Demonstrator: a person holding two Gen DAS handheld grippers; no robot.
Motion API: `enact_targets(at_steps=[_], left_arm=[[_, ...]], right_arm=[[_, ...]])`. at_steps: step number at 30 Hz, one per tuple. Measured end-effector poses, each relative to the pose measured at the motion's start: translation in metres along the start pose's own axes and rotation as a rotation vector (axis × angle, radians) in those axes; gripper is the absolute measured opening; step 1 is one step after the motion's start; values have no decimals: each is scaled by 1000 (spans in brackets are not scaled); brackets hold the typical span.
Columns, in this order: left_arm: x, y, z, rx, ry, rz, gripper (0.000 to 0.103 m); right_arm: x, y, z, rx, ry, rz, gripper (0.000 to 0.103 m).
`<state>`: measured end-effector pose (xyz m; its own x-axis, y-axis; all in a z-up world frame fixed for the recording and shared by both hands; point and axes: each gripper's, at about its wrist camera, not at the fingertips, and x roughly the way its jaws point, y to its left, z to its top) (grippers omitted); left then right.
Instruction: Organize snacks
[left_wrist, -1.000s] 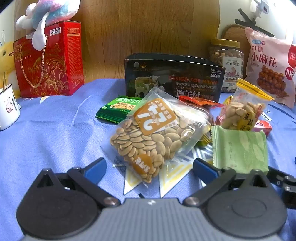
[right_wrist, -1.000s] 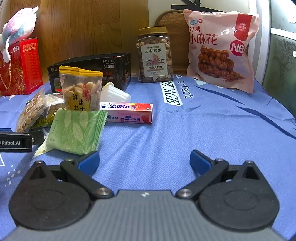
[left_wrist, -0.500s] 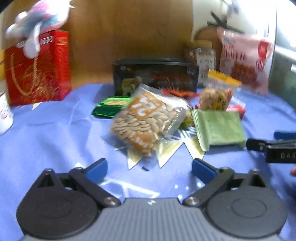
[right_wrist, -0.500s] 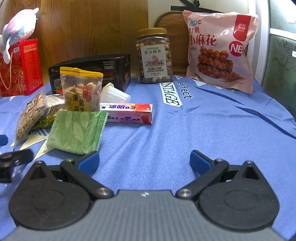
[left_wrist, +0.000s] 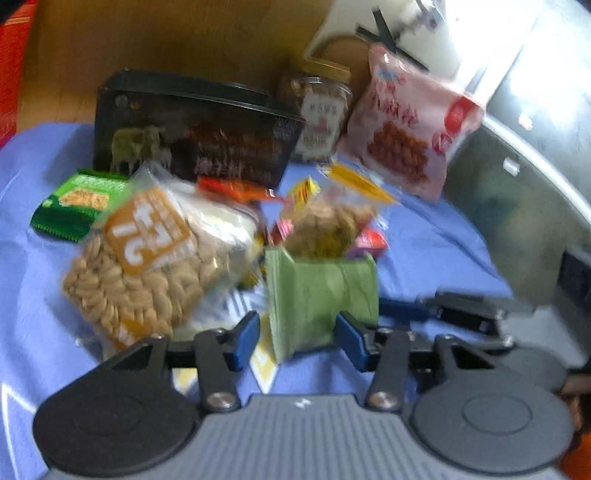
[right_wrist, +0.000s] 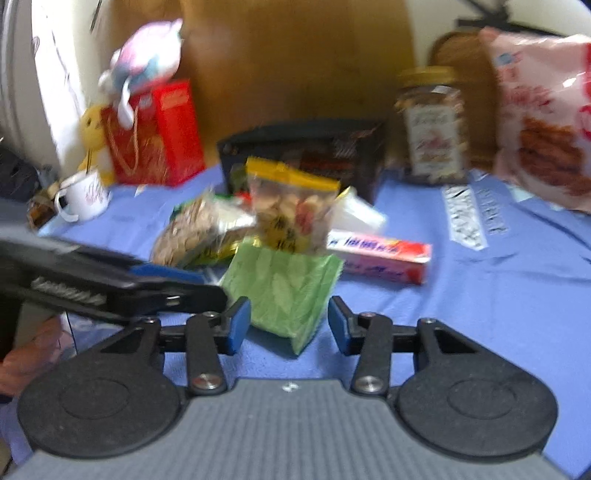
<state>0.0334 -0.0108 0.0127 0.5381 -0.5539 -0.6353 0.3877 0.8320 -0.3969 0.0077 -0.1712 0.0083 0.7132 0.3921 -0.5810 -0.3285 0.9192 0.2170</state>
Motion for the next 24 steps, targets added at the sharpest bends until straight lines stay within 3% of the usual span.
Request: enact_targets(at_steps=[2,5,8,11,14,17,19,24], left_arm=[[5,2,-1,-30,16,-42,25],[-7,0,-5,-60,14,-68,24],[-46,-10,-1,-29,-57,-98,24],[-73,-12,28,-15,-134,-118,24],[-76,-5,83,36,-204,-82,24],[-47,20,144,-1,-189,-22,24],[-15,43,172,-29,-160,19,24],[38,83,177,-89,-68,100,23]], right_arm=[[3,-5,-3,30,5,30,32],[-6,-6,-4,77,16,84,29],[-27,8,-4,68,-5,99,29],[-48,20,18,52,-69,115,29],[-48,22,66,46,-125,119,29],[-20,17,123,9,-155,103,29],[18,2,156,35,-107,94,29],[100,-20,178,84,14,54,29]])
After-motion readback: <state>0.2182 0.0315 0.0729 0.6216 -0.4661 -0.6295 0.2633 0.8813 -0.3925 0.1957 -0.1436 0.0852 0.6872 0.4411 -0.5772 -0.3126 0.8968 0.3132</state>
